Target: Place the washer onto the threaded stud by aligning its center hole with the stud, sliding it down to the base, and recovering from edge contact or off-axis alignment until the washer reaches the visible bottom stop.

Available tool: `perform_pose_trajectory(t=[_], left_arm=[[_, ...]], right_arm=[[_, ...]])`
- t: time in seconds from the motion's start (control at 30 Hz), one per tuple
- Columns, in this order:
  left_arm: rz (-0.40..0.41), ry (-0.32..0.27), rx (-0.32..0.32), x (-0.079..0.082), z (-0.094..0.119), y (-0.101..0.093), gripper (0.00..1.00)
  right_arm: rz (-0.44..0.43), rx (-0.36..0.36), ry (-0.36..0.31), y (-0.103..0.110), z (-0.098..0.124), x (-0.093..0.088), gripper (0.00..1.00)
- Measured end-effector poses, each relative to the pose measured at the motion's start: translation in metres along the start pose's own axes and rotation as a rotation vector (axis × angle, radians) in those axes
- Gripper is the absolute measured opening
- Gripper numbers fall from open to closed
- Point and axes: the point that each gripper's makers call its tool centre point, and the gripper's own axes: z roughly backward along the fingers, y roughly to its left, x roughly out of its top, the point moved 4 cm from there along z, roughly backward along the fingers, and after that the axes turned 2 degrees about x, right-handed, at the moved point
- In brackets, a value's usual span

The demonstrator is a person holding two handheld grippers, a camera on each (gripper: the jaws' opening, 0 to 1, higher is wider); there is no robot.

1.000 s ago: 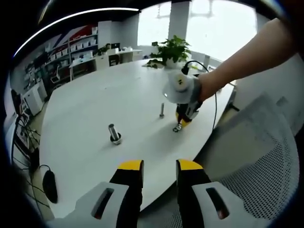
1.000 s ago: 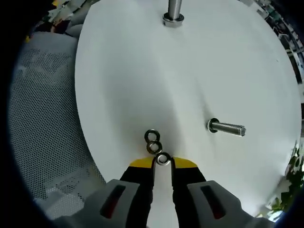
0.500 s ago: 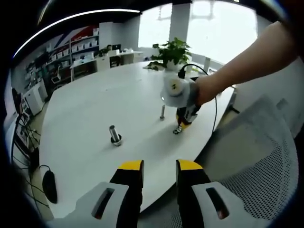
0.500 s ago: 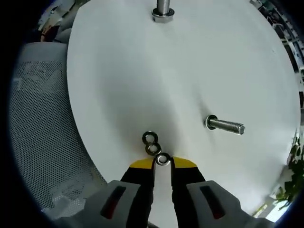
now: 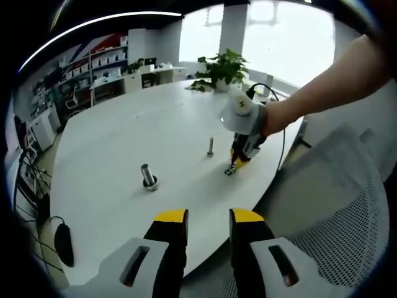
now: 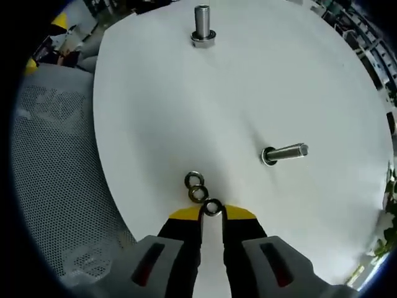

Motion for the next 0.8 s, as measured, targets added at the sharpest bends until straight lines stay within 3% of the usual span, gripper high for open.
perform_pose_trajectory(t=[0.37, 0.8], left_arm=[[-0.003, -0.003, 0.002, 0.0, 0.0, 0.001, 0.24], [-0.003, 0.001, 0.013, 0.0, 0.0, 0.002, 0.24]], right_arm=[[-0.043, -0.01, -0.05, -0.008, 0.011, 0.007, 0.12], [0.001, -0.069, -0.128, -0.03, 0.045, 0.023, 0.12]])
